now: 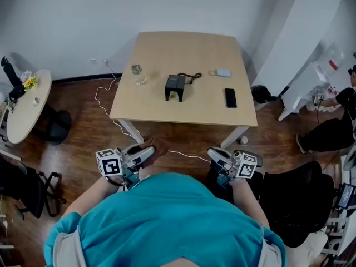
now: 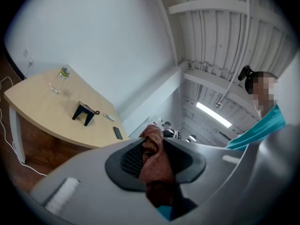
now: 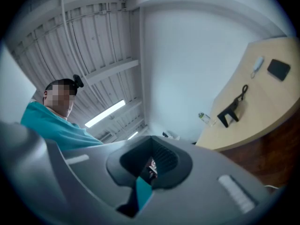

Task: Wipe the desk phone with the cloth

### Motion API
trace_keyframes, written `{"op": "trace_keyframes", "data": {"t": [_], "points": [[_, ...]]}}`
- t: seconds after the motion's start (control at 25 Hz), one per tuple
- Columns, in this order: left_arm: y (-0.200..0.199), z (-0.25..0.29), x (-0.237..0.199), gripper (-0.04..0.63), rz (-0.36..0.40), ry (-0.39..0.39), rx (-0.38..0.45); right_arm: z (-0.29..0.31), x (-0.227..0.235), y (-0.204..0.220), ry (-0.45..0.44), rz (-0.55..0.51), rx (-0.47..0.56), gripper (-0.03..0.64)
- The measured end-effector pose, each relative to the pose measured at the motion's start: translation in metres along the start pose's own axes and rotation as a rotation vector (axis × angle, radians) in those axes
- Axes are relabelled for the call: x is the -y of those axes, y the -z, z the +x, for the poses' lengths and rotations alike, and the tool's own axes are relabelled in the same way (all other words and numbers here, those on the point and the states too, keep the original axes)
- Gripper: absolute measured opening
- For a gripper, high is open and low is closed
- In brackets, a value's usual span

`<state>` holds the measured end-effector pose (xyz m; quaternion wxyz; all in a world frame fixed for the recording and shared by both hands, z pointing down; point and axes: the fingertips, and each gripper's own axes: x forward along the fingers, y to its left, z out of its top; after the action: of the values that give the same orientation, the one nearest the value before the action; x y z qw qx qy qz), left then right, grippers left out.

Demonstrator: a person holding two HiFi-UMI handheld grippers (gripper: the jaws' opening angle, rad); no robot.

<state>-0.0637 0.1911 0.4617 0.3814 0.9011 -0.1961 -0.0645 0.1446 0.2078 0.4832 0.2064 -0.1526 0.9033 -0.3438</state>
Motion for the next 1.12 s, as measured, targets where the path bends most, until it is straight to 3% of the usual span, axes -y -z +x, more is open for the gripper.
{"op": "trace_keyframes", "data": {"t": [0.2,0.36,0.52,0.64,0.84,1.12], "points": [[0.006,-0.038,0.015,0.121,0.028,-0.006,0.068,0.027,-0.033,0.021,0.011,-0.068,-0.053,0.002],[0.012,-0.08,0.01,0.121,0.017,0.002,0.073,0.06,-0.042,0.035,0.154,-0.202,-0.052,0.002],[-0.005,-0.128,-0.006,0.121,0.007,0.007,0.104,0.094,-0.052,0.054,0.223,-0.217,-0.009,0.0],[-0.009,-0.152,-0.017,0.121,-0.007,0.018,0.1,0.112,-0.055,0.074,0.288,-0.267,-0.043,0.0],[-0.008,-0.161,-0.027,0.121,-0.04,0.044,0.081,0.129,-0.055,0.079,0.372,-0.346,-0.073,0.0],[-0.006,-0.139,-0.011,0.121,-0.004,0.075,0.067,0.121,-0.057,0.083,0.378,-0.385,-0.131,0.0]]}}
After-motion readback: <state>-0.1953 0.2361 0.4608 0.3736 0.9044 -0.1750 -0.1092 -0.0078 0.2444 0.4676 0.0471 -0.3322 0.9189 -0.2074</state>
